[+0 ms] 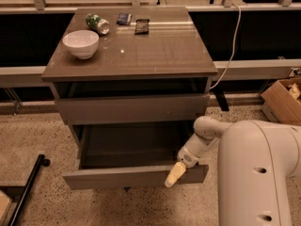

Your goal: Open middle drawer

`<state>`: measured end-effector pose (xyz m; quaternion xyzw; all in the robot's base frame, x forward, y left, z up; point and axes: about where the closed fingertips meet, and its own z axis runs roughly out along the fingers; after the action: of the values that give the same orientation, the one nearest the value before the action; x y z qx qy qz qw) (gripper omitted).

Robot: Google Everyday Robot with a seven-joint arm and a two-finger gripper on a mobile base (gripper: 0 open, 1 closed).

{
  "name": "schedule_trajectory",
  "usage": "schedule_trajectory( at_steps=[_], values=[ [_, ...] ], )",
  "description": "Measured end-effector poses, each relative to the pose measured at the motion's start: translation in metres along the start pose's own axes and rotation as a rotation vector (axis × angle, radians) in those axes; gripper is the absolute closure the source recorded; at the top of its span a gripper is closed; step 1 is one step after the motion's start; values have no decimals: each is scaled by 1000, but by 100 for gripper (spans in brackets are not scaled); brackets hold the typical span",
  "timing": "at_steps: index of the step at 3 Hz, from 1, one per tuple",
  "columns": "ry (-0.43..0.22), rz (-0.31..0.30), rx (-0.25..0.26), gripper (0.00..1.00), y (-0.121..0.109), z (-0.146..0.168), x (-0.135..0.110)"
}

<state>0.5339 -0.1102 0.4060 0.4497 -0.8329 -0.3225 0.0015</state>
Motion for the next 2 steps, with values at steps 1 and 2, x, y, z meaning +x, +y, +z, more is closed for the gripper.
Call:
schedule_trajectory(
  at_steps=[1, 2],
  values=[
    [0, 0, 0, 0, 1, -2, 0],
    [36, 3, -9, 19, 29, -10, 14]
  ],
)
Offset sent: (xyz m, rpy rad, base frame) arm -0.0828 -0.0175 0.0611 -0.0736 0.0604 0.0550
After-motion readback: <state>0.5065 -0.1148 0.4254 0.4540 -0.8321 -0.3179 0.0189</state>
